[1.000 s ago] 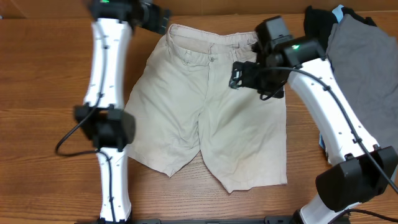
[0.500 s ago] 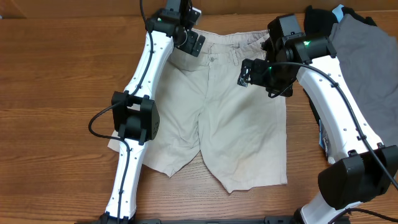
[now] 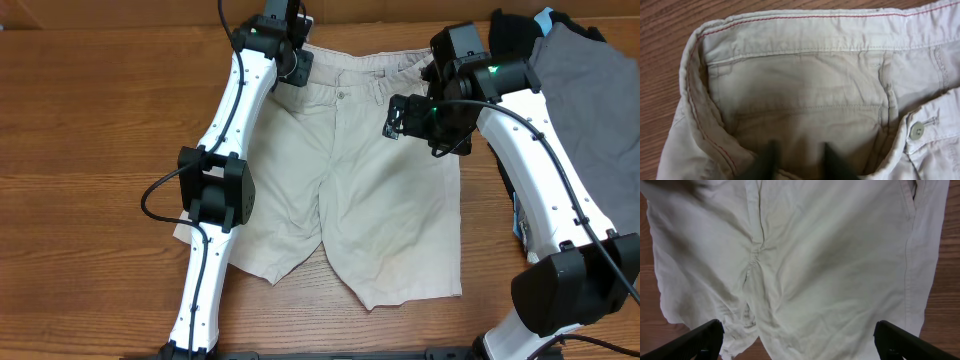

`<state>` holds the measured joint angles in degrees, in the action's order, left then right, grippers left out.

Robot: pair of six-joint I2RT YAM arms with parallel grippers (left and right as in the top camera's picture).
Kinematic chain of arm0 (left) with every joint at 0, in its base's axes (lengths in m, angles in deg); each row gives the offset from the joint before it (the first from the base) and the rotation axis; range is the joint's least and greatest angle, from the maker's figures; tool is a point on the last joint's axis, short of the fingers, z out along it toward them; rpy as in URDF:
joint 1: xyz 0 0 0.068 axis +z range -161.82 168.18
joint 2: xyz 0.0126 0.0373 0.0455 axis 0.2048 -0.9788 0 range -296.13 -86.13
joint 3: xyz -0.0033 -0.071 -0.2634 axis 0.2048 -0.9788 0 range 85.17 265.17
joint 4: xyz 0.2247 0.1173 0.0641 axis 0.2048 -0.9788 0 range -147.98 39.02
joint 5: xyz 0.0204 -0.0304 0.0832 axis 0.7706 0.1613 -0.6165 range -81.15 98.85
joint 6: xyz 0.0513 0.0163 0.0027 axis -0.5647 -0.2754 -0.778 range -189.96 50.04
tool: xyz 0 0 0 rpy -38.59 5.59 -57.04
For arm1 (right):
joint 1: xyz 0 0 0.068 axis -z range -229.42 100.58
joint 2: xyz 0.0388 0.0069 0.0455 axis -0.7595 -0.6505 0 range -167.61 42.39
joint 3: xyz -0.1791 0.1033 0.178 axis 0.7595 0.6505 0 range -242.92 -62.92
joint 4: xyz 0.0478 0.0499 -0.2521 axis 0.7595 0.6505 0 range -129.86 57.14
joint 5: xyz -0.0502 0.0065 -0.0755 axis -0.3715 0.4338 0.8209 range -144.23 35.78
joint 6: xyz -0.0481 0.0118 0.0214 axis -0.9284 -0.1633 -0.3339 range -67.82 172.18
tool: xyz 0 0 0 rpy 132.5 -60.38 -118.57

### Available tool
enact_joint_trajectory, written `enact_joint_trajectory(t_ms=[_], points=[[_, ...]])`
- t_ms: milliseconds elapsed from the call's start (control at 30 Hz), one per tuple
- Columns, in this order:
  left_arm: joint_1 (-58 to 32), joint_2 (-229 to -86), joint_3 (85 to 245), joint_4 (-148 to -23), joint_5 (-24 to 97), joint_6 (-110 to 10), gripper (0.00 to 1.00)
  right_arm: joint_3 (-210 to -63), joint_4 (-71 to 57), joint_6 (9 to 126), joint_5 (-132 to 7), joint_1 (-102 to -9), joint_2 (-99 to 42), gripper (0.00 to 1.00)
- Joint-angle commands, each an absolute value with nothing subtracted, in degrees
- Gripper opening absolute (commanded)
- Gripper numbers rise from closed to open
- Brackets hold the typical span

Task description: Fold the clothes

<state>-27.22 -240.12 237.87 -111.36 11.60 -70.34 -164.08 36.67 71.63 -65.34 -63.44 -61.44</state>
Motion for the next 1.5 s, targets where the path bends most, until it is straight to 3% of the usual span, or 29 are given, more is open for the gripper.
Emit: enact_joint_trajectory(t_ms=[0,167,200,233,267,300,367,433,567,833,1267,1333,1467], points=[[-27.39,-240.98,238.22,-110.85,11.38,-64.88,0.05,-164.24,36.67,71.23,-64.77,-63.49,-61.59,1.00],[-27.39,-240.98,238.22,-110.61,11.40,-63.02,0.04,-164.24,36.91,71.23,-64.77,-63.49,-61.59,1.00],[-27.39,-240.98,238.24,-111.20,11.42,-62.85,0.13,-164.24,36.89,71.23,-64.77,-63.49,-61.59,1.00],[-27.39,-240.95,238.46,-112.25,11.44,-61.78,0.35,-164.24,36.87,71.23,-64.77,-63.49,-61.59,1.00],[-27.37,-240.95,238.66,-112.73,11.44,-61.23,0.48,-164.24,36.83,71.23,-64.77,-63.49,-61.59,1.00],[-27.22,-240.93,239.23,-113.78,11.46,-60.11,0.57,-164.24,36.78,71.23,-64.77,-63.49,-61.59,1.00],[-26.93,-240.85,240.76,-115.97,11.73,-57.88,0.70,-164.24,36.72,71.23,-64.75,-63.49,-61.59,1.00],[-26.58,-240.85,243.27,-118.46,12.80,-55.87,0.74,-164.24,36.63,71.23,-64.71,-63.49,-61.61,1.00],[-26.04,-240.85,247.95,-121.72,14.92,-52.84,0.75,-164.24,36.56,71.23,-64.36,-63.49,-61.61,1.00],[-26.08,-241.13,247.84,-125.48,15.05,-49.10,0.66,-164.24,36.39,71.23,-64.36,-63.49,-61.61,1.00],[-25.99,-241.41,239.47,-116.95,14.83,-43.96,0.65,-164.21,36.39,71.23,-64.33,-63.51,-61.61,1.00],[-26.08,-241.41,238.73,-114.92,14.68,-43.94,0.62,-164.21,36.37,71.23,-64.31,-63.51,-61.61,1.00],[-26.10,-241.41,238.22,-113.06,14.13,-42.61,0.46,-164.21,36.39,71.23,-64.29,-63.51,-61.61,1.00]])
